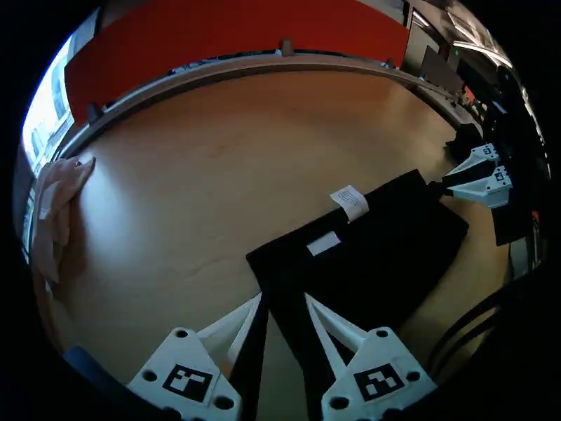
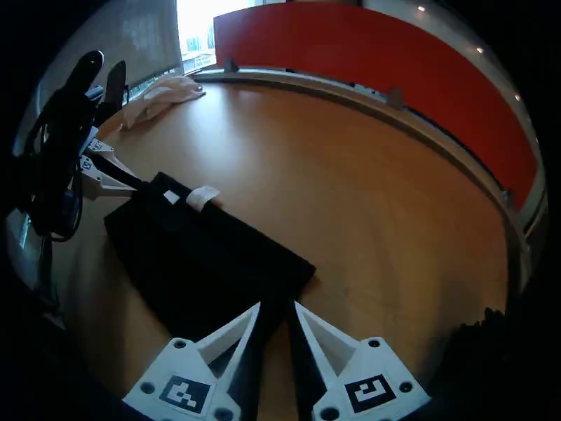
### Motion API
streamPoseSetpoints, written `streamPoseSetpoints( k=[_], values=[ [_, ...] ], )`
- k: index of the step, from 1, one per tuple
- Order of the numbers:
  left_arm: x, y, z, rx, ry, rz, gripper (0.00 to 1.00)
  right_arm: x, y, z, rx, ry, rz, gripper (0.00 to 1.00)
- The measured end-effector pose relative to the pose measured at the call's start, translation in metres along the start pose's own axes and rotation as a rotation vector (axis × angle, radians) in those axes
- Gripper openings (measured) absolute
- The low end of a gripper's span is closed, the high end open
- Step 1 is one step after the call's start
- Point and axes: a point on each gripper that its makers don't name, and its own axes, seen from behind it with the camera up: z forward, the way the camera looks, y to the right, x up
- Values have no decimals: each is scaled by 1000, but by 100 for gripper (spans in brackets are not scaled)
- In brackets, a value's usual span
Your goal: Fold towel
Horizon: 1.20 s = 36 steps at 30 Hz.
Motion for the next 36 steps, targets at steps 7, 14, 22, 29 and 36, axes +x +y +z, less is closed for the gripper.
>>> streamPoseSetpoints(
  k=[7,14,22,29,36],
  values=[
    [5,-9,2,23,9,-1,36,4,10,4,-27,8,5,29],
    [11,-15,1,37,20,-2,42,11,19,8,-57,13,-4,43],
    [16,-24,-2,60,32,-4,87,15,24,6,-69,27,-1,75],
    [16,-28,-6,71,39,-8,94,14,26,1,-78,35,14,92],
    [14,-25,-13,63,45,-15,94,9,23,-4,-75,36,18,92]
  ],
)
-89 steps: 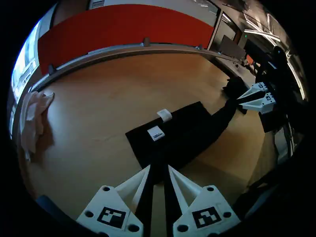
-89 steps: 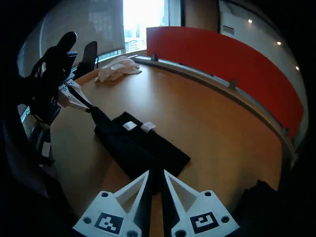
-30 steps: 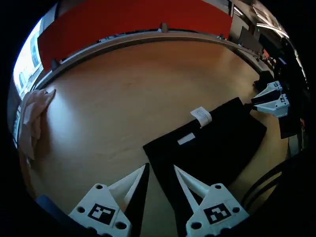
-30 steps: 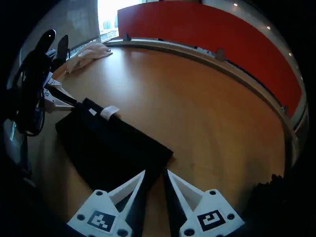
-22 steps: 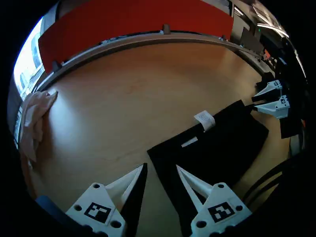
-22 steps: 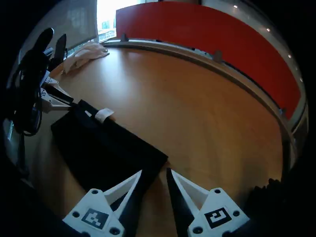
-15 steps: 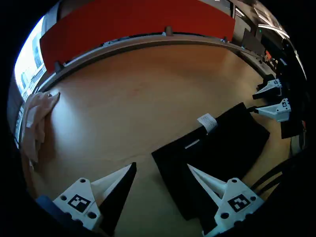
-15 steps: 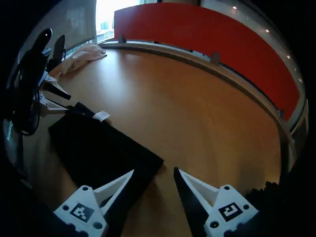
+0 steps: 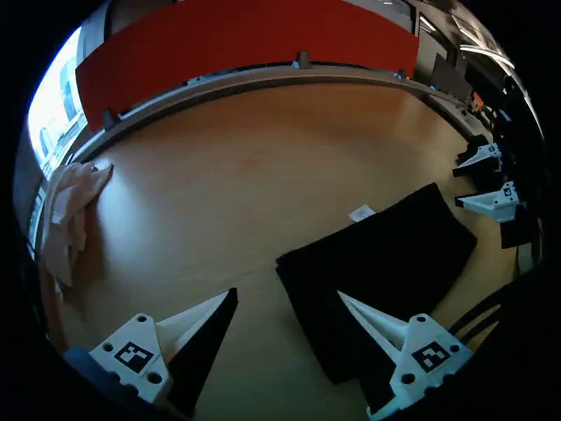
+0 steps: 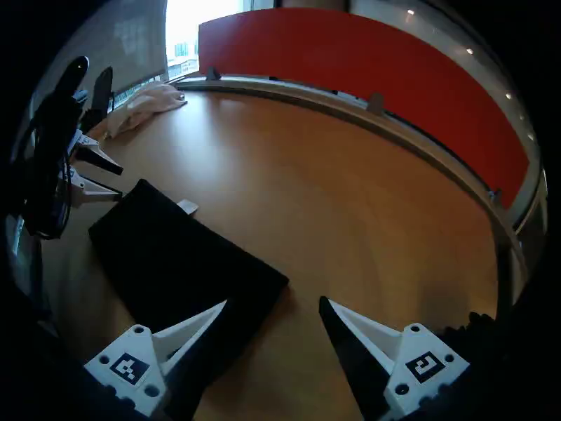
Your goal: Fold towel
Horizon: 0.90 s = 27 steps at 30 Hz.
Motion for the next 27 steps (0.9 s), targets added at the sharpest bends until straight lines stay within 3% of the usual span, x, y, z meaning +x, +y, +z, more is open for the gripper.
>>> streamPoseSetpoints(
  k=[12,27],
  values=[
    [-18,4,-20,-10,-3,-18,94,-11,-14,-18,7,10,1,91],
    [-61,16,-48,-3,-11,-67,94,-37,-37,-47,8,14,14,92]
  ],
)
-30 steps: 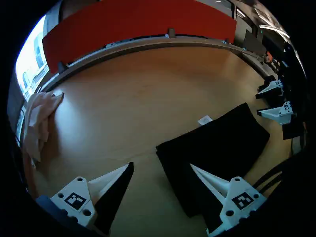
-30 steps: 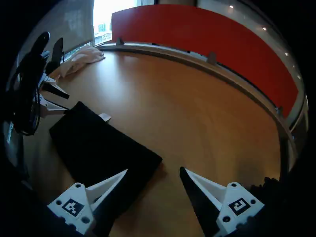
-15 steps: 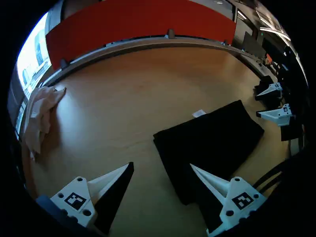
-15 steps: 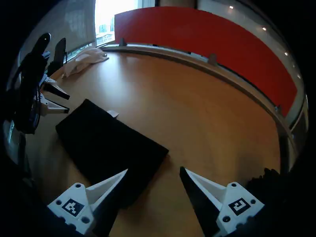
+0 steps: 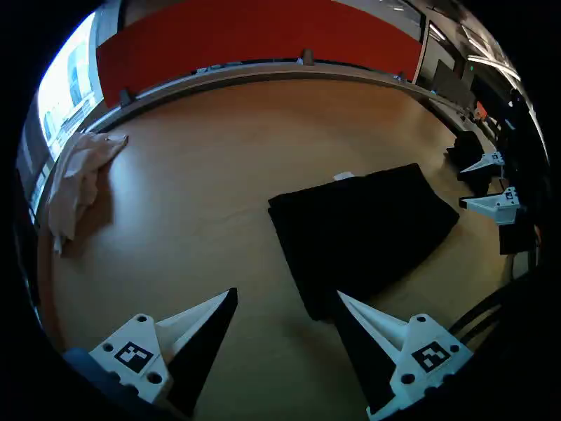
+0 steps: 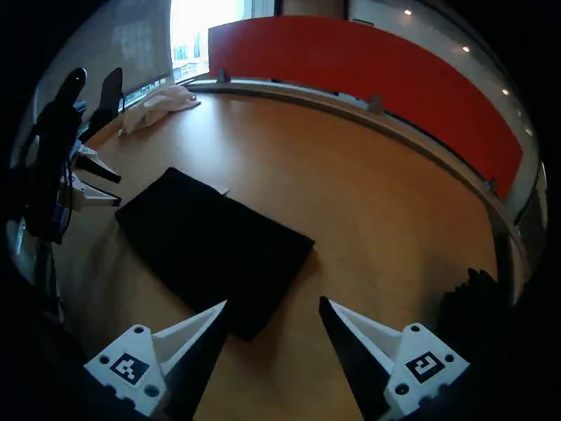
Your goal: Fold towel
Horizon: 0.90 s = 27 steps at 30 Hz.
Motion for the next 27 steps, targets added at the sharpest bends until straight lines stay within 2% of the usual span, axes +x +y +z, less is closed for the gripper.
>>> streamPoseSetpoints(
  k=[12,18,27],
  values=[
    [-35,6,-19,7,-12,-36,94,-18,-11,-20,2,1,6,92],
    [-44,8,-24,13,-9,-54,94,-20,-12,-20,13,2,-5,92],
    [-53,2,-36,36,16,-85,94,-17,-19,-14,64,8,-63,92]
  ],
)
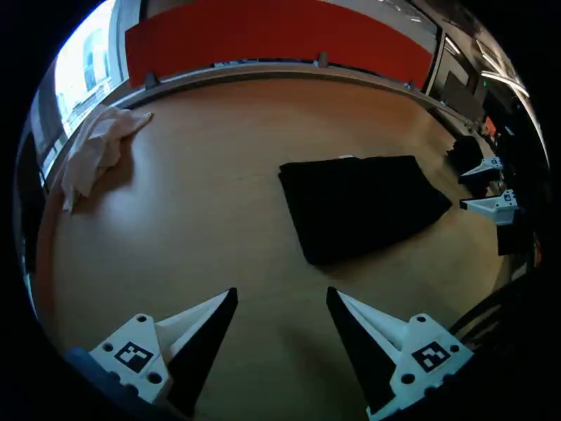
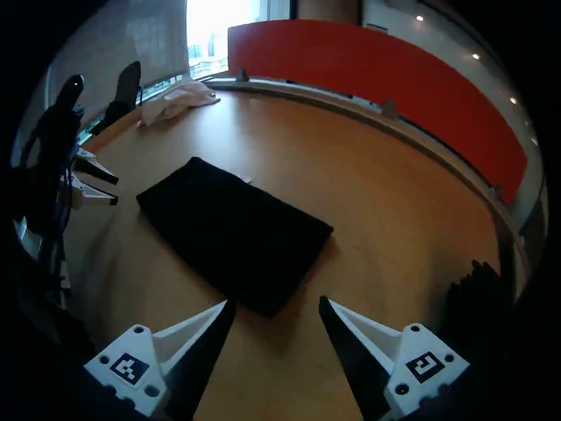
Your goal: Fold towel
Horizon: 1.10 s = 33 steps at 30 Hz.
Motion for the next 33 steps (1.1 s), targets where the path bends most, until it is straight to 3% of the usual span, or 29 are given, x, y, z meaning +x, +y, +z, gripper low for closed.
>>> streamPoseSetpoints(
  k=[9,18,25,33],
  values=[
    [-13,-5,-14,25,44,-22,94,-2,1,5,53,-18,-75,92],
    [-33,-13,-25,57,54,-74,94,1,-1,10,85,-28,-112,92],
    [-42,-15,-34,74,66,-80,94,-2,-5,15,111,-45,-141,92],
    [-56,-21,-49,104,86,-97,94,-12,-6,21,137,-78,-169,80]
  ],
)
